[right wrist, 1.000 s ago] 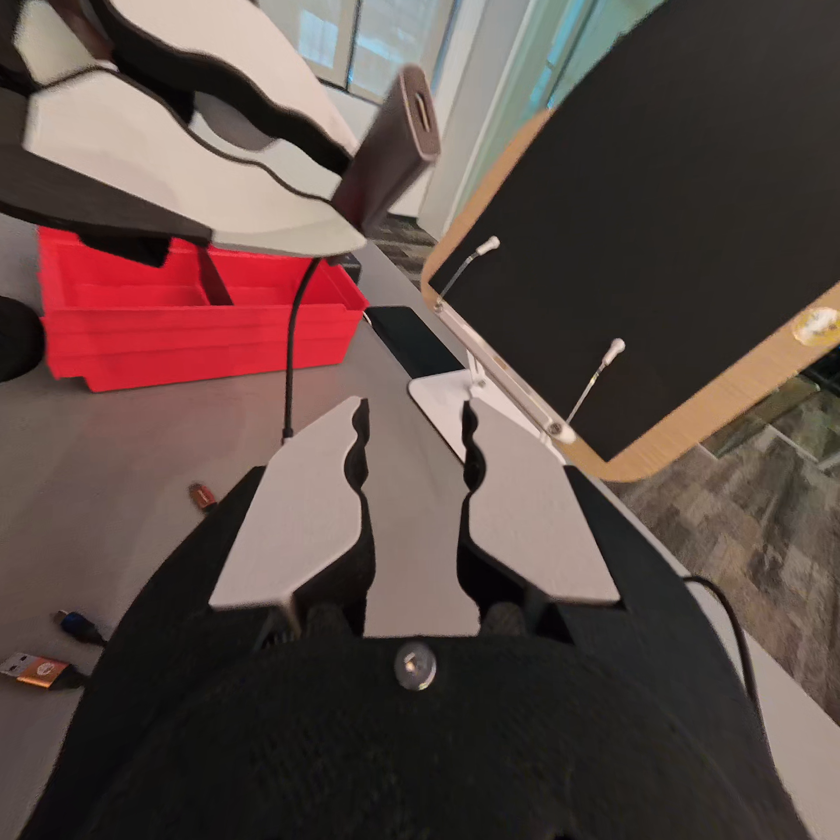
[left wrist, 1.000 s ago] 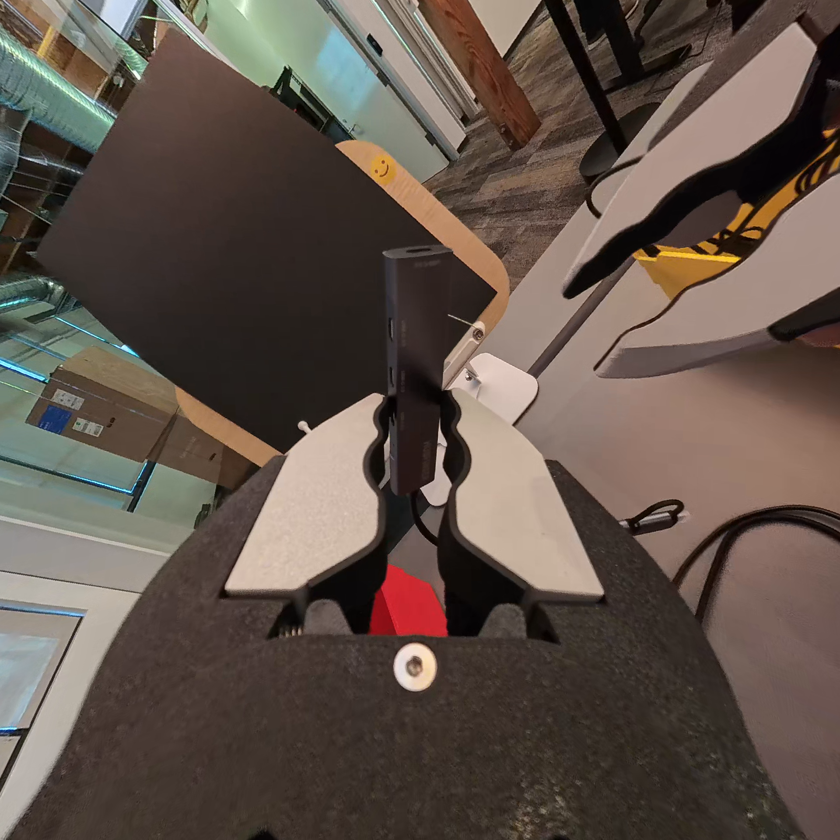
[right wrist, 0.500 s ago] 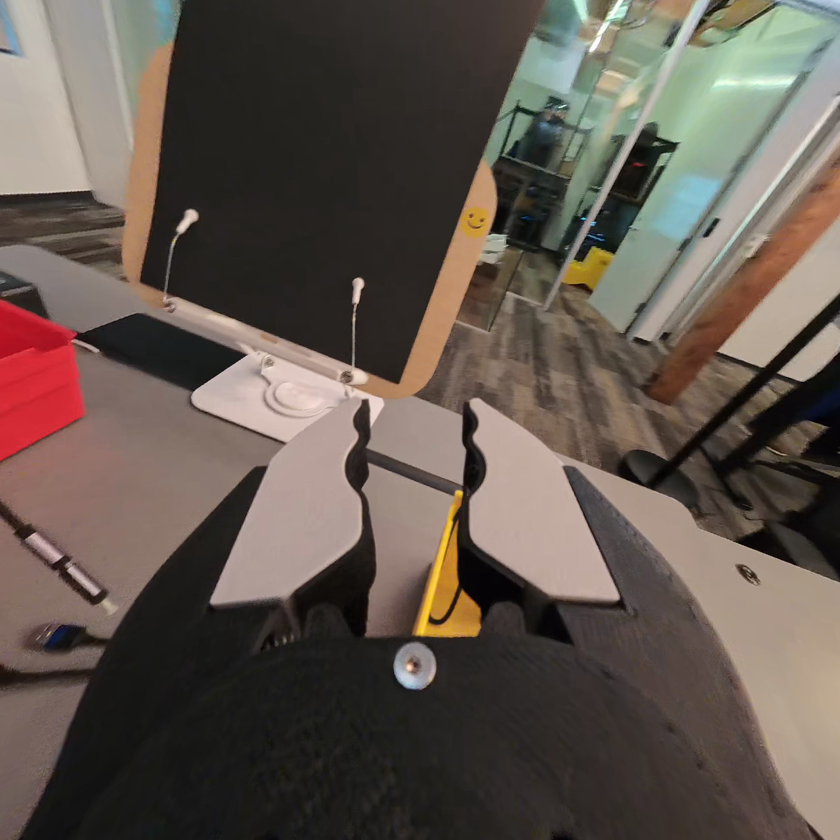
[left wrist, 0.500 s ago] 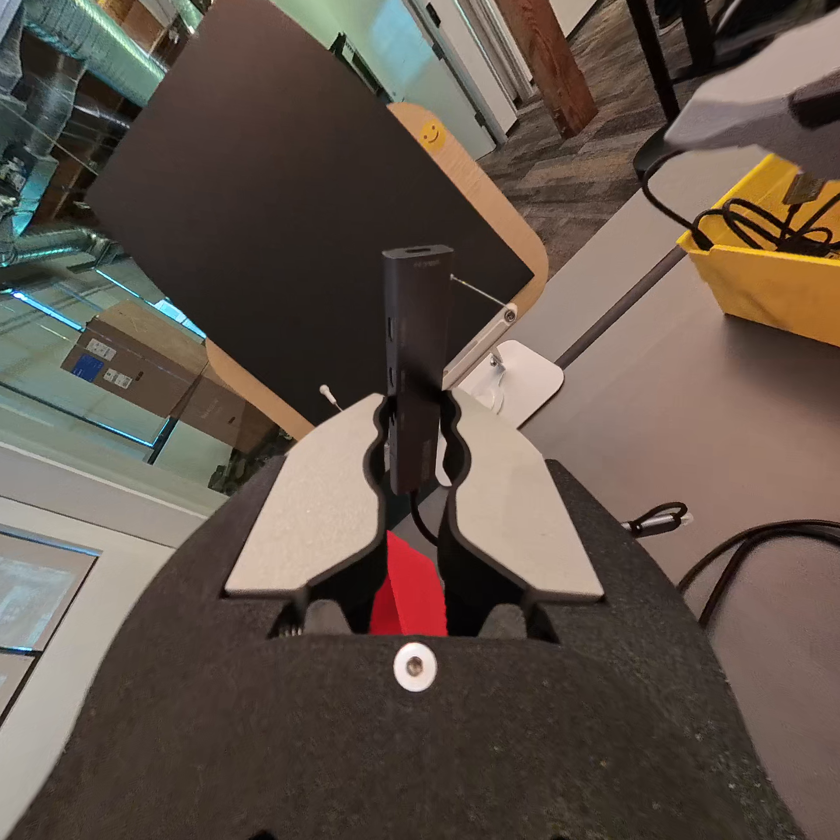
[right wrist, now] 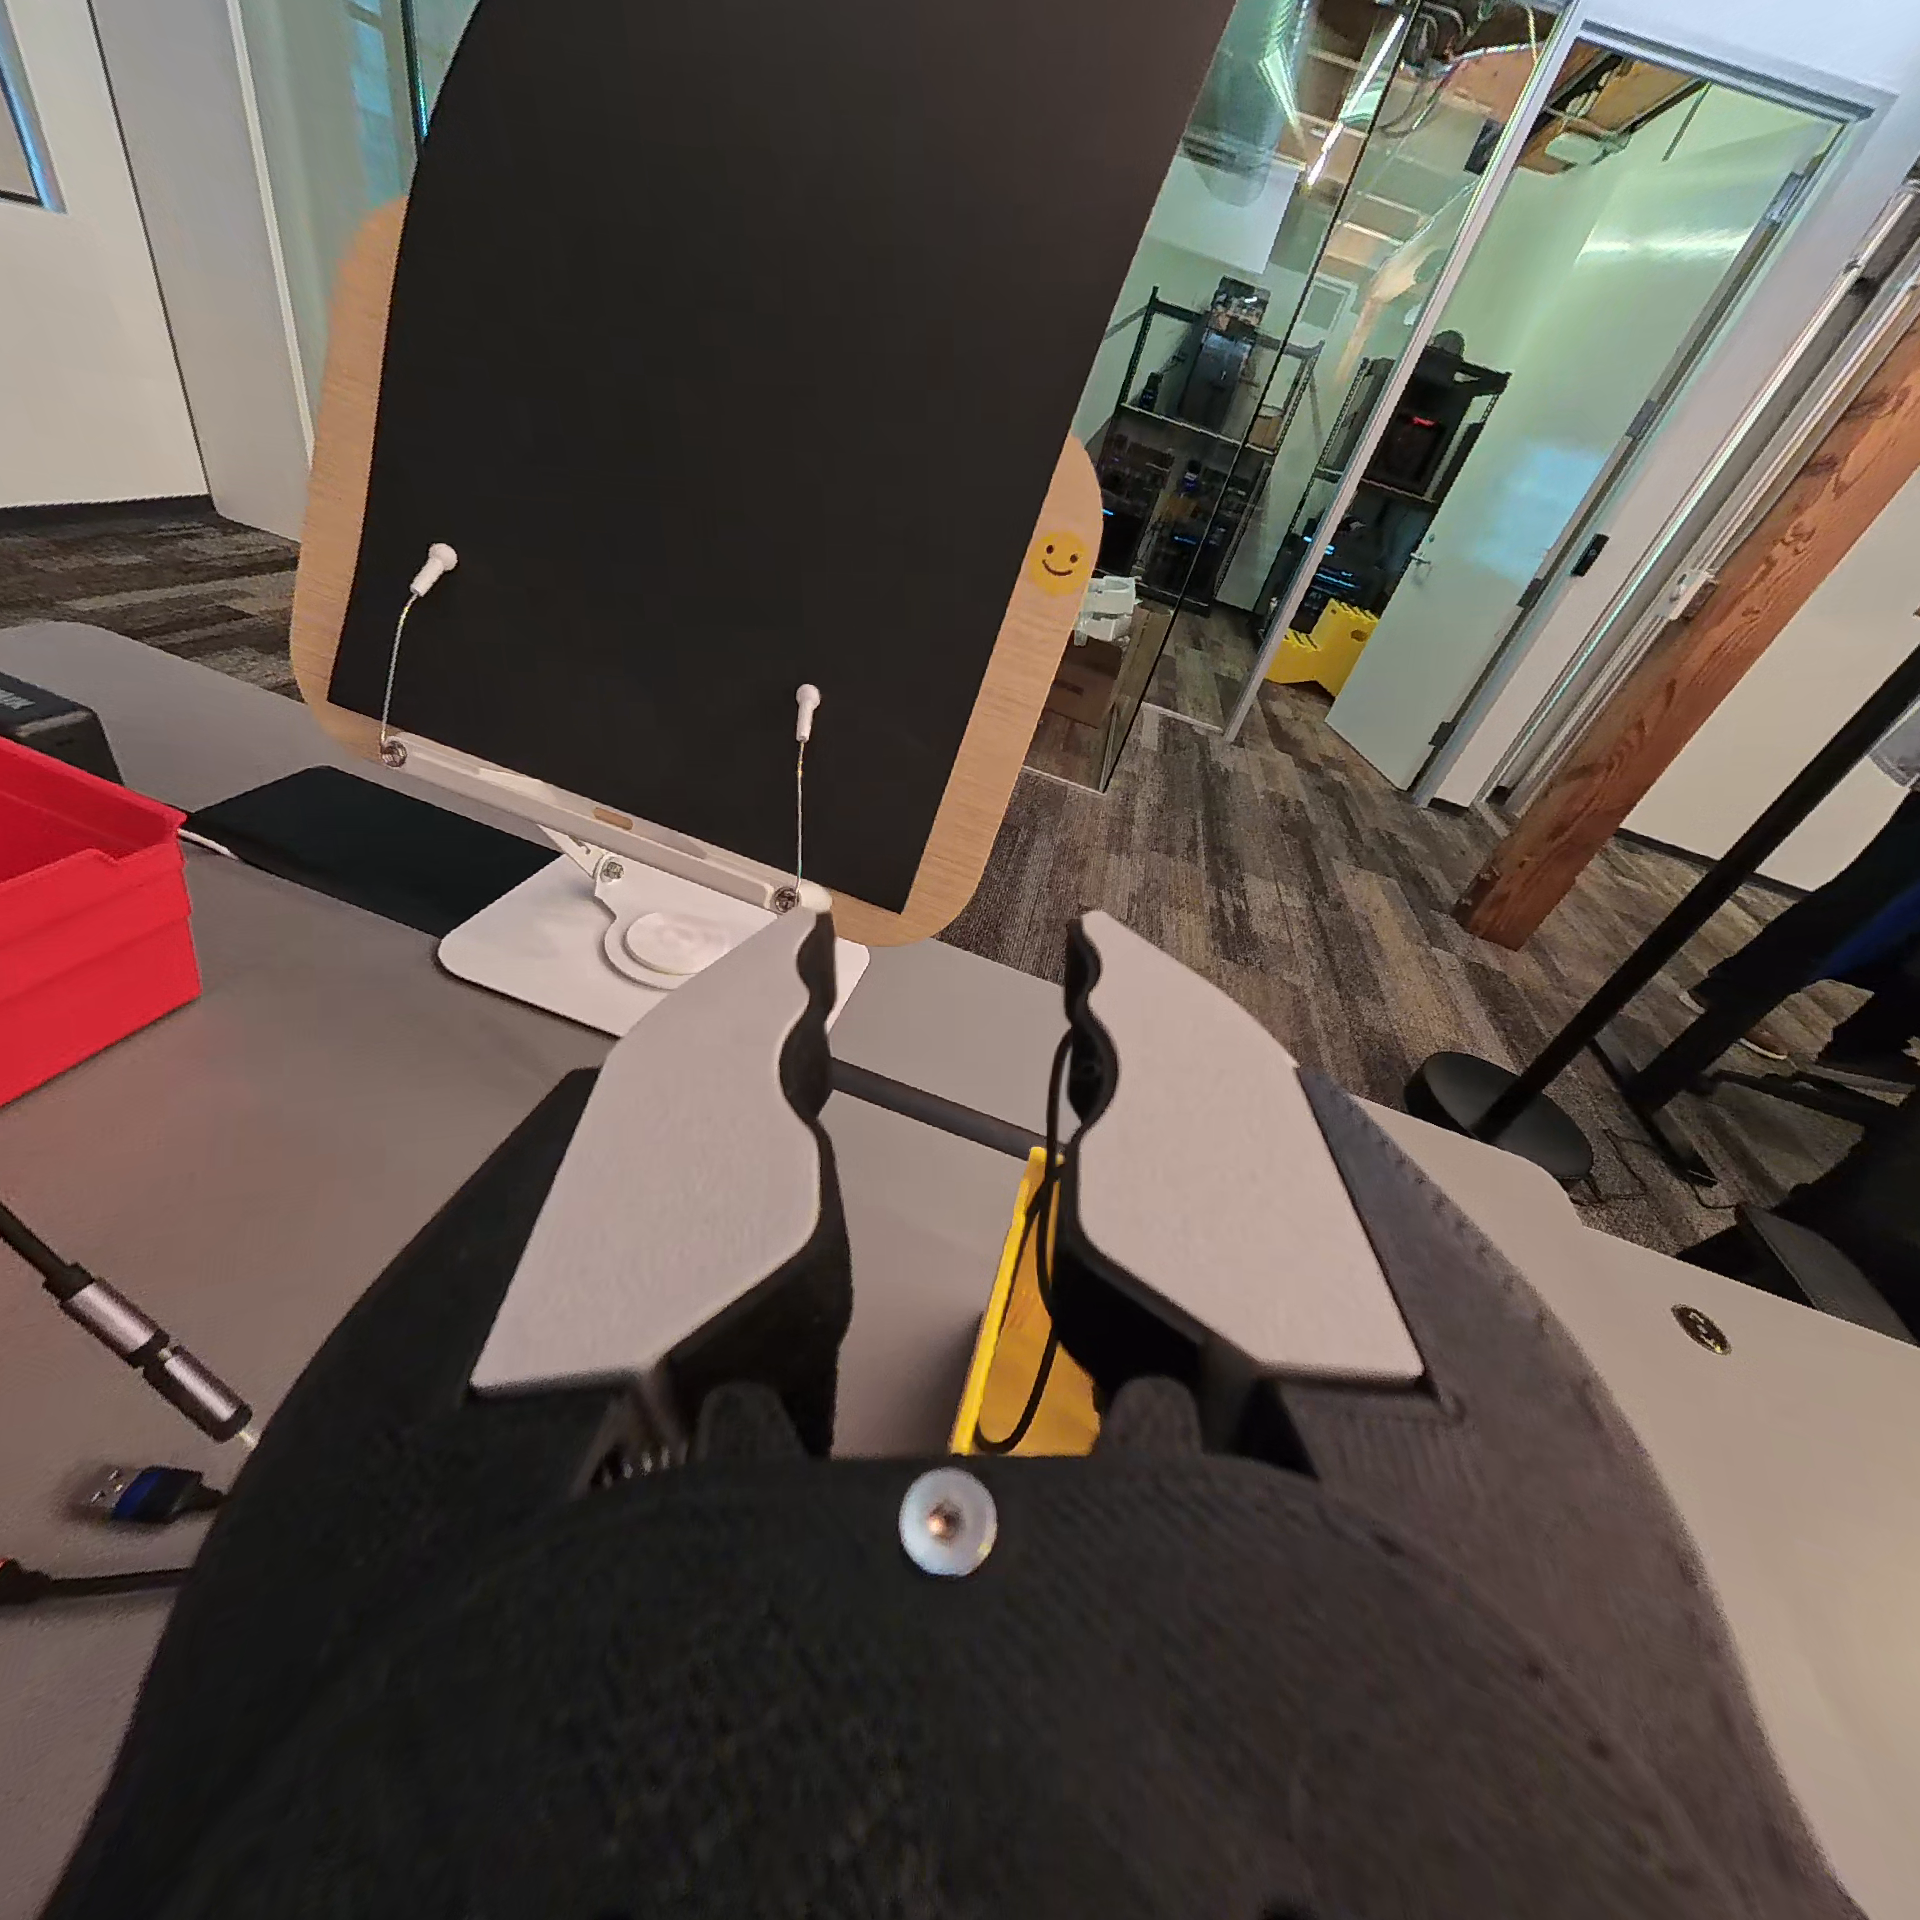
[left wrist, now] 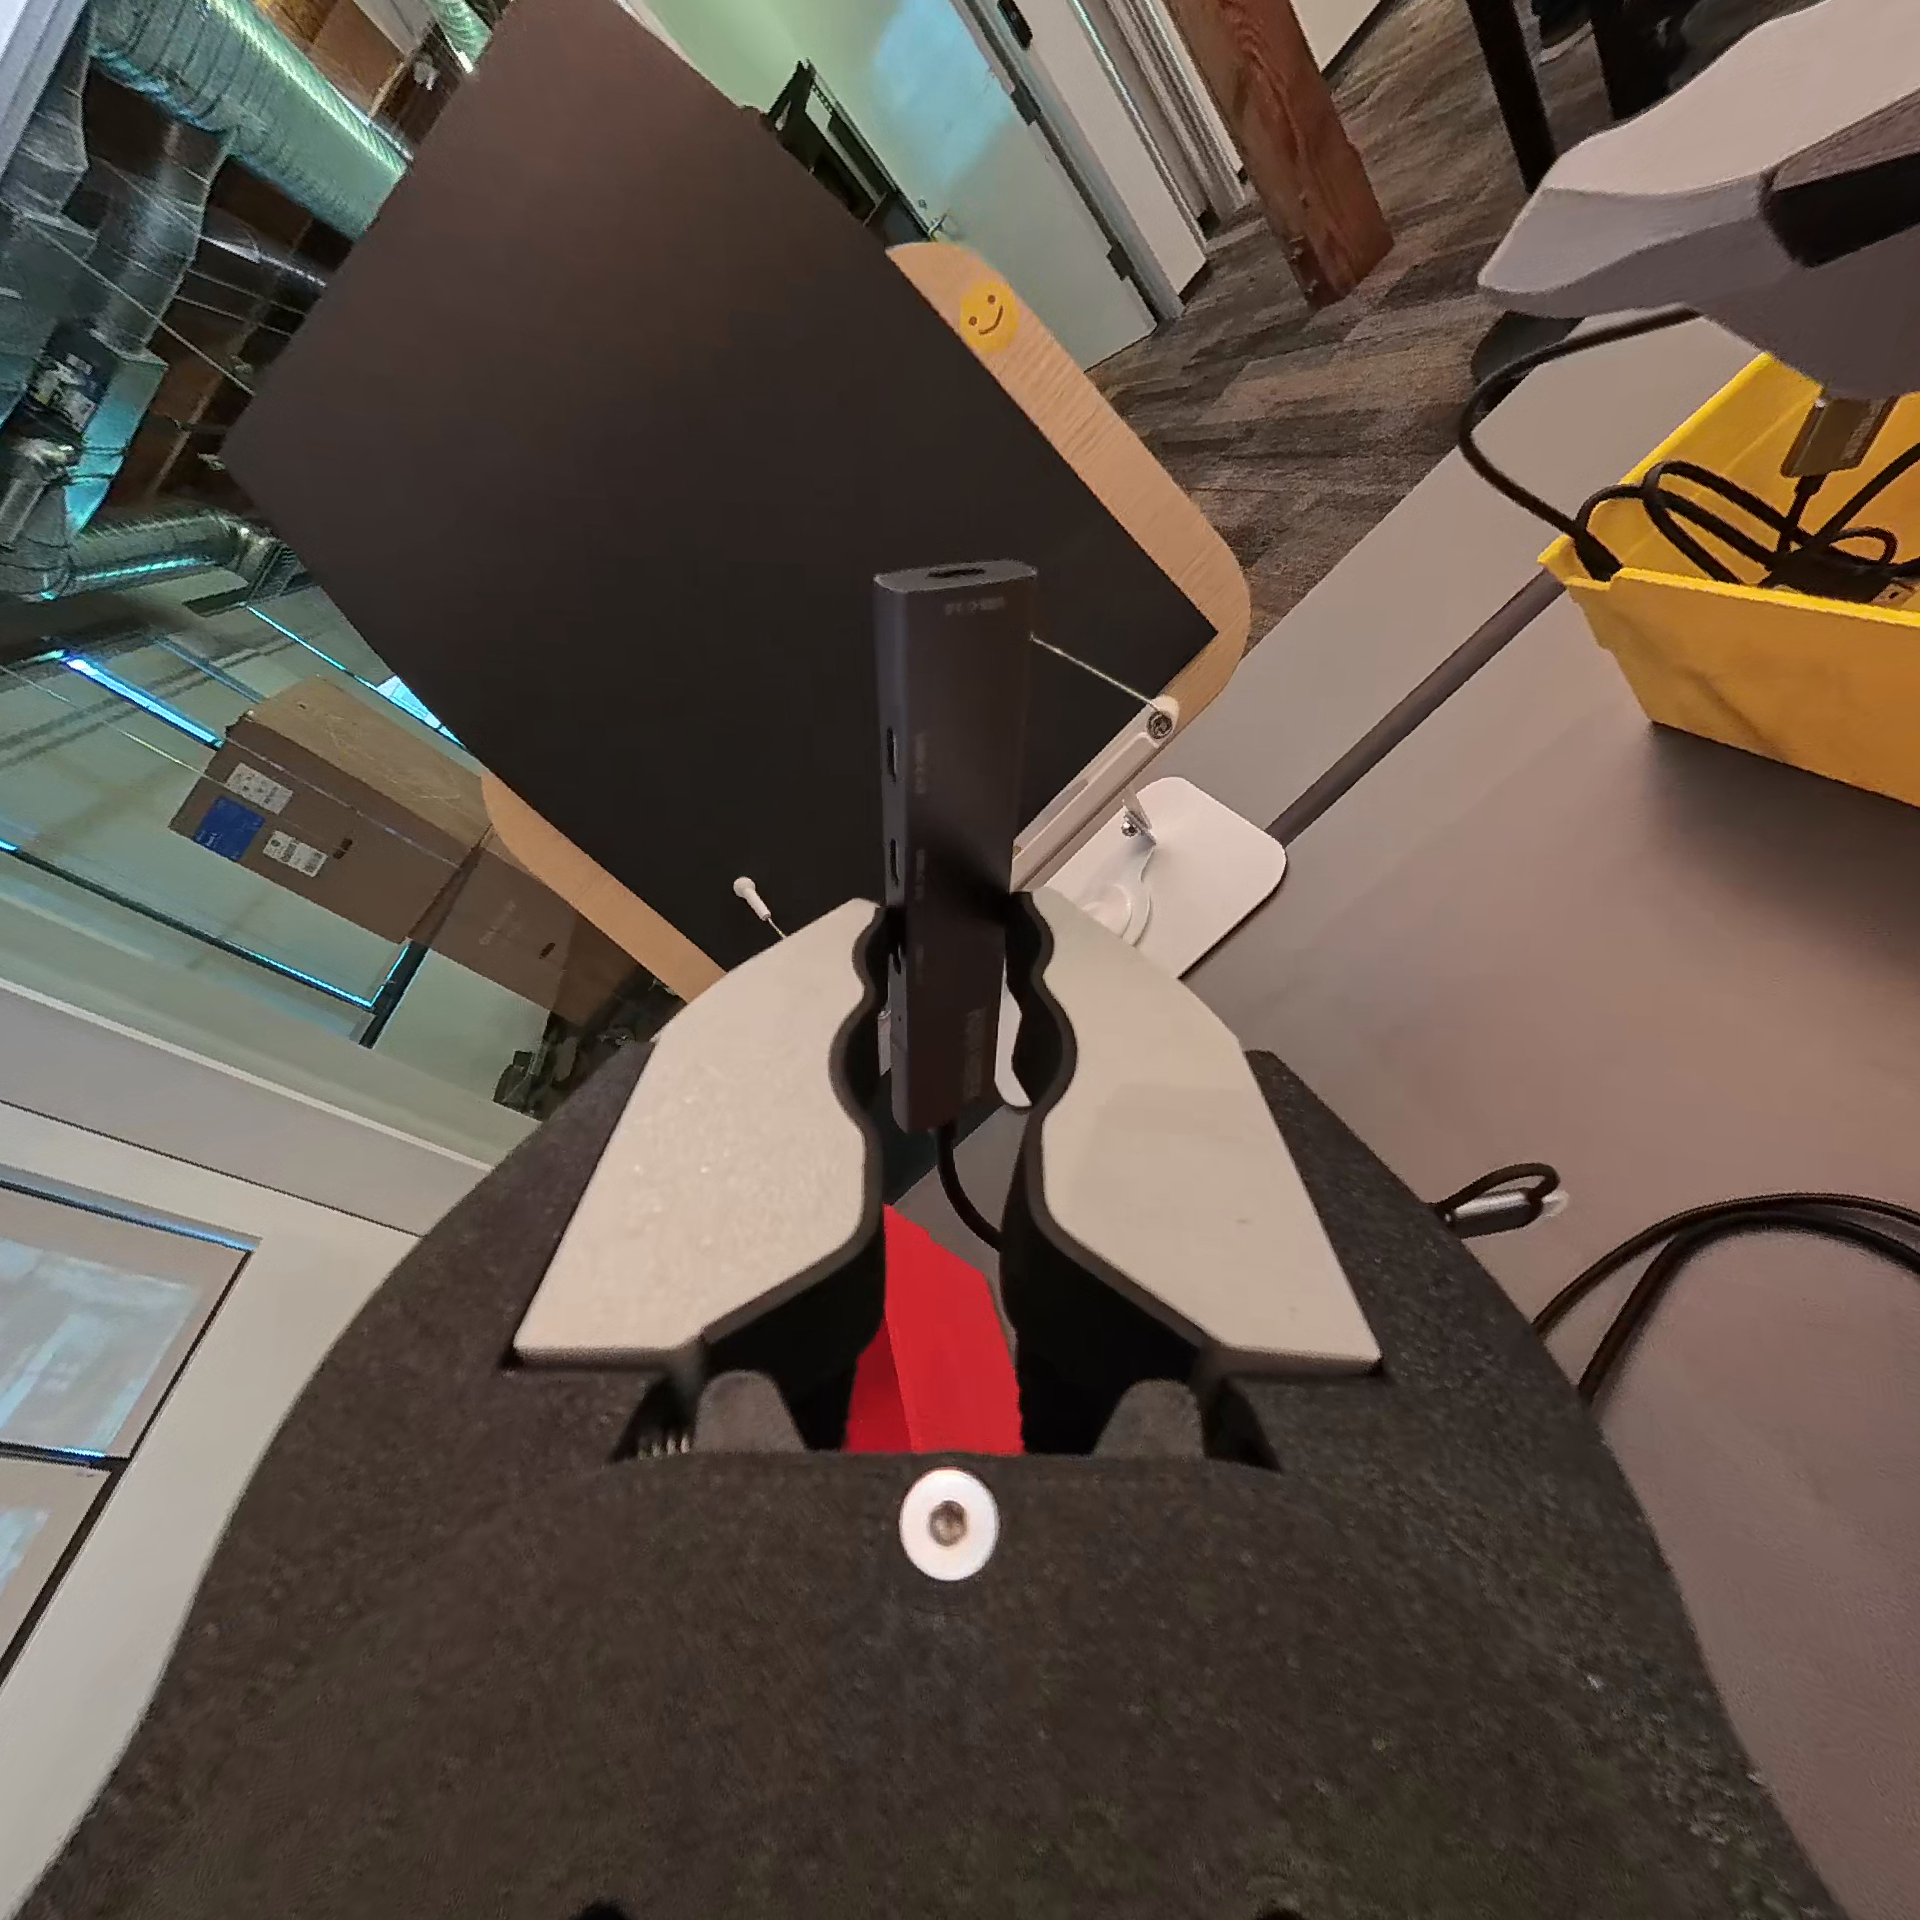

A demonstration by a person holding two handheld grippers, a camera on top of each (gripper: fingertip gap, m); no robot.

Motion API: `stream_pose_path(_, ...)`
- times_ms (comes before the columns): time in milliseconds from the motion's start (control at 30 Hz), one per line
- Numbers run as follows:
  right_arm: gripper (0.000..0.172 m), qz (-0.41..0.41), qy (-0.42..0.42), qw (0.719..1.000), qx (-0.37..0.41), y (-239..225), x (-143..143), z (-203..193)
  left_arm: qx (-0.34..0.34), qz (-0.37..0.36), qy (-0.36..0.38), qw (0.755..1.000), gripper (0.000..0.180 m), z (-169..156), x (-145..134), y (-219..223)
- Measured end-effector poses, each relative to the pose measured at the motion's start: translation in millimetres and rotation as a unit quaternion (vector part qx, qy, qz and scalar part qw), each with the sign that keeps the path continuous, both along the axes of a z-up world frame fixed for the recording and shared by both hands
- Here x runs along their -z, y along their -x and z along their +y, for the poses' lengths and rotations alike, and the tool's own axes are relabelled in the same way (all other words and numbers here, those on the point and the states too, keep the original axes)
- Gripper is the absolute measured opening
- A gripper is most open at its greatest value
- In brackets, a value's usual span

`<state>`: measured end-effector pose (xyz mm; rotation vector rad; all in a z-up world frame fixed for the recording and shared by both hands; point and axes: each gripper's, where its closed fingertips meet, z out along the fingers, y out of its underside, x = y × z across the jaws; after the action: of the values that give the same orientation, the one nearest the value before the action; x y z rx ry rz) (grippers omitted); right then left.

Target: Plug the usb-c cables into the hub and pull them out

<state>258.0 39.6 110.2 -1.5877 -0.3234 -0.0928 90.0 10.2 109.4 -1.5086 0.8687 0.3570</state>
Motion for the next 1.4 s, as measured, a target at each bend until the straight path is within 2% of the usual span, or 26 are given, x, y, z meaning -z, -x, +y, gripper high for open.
stream_pose_path(1400, 0.042, -0.019, 0.01, 1.0, 0.012, -3, 9, 7, 0.029, 0.011, -0.005, 0.999, 0.021, -9, 7, -9)
